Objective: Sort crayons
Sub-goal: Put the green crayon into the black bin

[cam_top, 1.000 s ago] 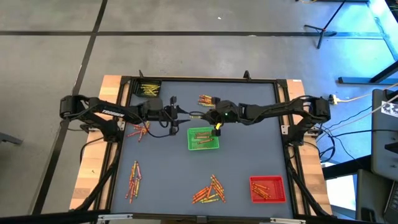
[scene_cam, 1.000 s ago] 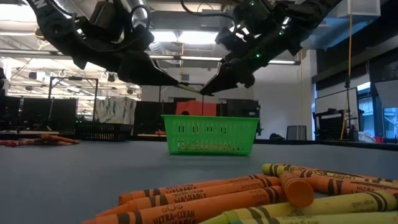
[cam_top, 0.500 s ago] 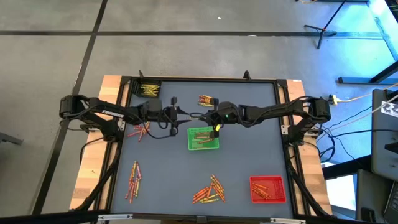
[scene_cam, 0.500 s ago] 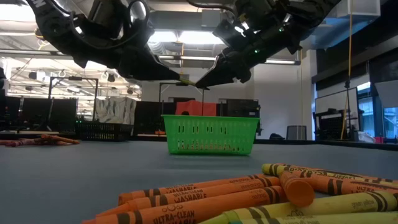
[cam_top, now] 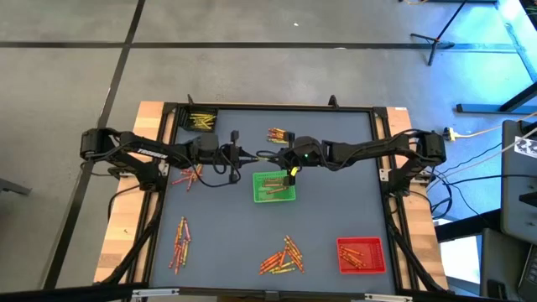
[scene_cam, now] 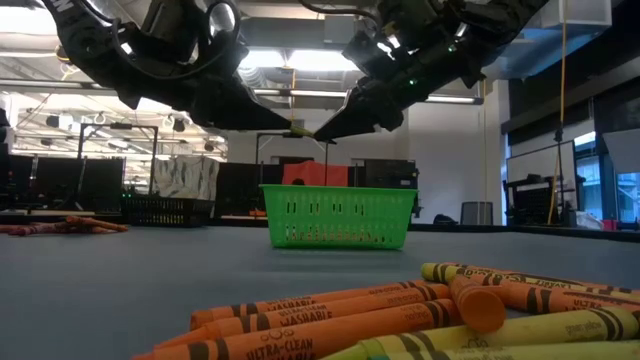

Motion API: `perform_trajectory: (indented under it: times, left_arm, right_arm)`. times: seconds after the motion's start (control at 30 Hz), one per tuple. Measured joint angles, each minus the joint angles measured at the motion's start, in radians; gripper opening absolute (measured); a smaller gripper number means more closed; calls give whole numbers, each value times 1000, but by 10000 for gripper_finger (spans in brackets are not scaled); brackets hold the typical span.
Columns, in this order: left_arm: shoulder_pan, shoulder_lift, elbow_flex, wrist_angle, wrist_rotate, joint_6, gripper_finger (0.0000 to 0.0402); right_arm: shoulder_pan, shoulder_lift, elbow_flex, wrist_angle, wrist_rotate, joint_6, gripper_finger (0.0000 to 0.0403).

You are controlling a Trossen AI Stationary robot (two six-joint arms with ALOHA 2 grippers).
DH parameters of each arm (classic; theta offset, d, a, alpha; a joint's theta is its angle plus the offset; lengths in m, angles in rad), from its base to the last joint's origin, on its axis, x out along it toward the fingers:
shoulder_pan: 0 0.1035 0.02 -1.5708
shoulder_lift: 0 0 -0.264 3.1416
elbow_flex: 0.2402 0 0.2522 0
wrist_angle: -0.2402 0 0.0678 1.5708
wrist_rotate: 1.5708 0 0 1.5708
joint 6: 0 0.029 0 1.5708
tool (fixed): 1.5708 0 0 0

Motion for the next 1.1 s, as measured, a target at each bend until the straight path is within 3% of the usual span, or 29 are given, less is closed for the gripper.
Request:
perform_trajectory:
  times: [0.23, 0.47, 0.67, 0.83, 1.1]
  left_arm:
    - [-2, -8, 1, -25, -93, -4, 9]
    - [-2, -94, 0, -164, -300, -10, 10]
    - [-5, -232, -1, -414, -615, -63, 10]
    - [22, -313, -1, -618, -872, -160, 10]
    - [186, -312, 0, -864, -912, -318, 11]
  right_arm:
    - [1, -31, 3, -29, 42, 28, 20]
    - [8, -107, 2, -188, 46, 71, 92]
    - [6, -114, -1, -288, 91, 80, 160]
    - [6, -114, 0, -290, 115, 80, 186]
    - [6, -114, 0, -289, 115, 76, 187]
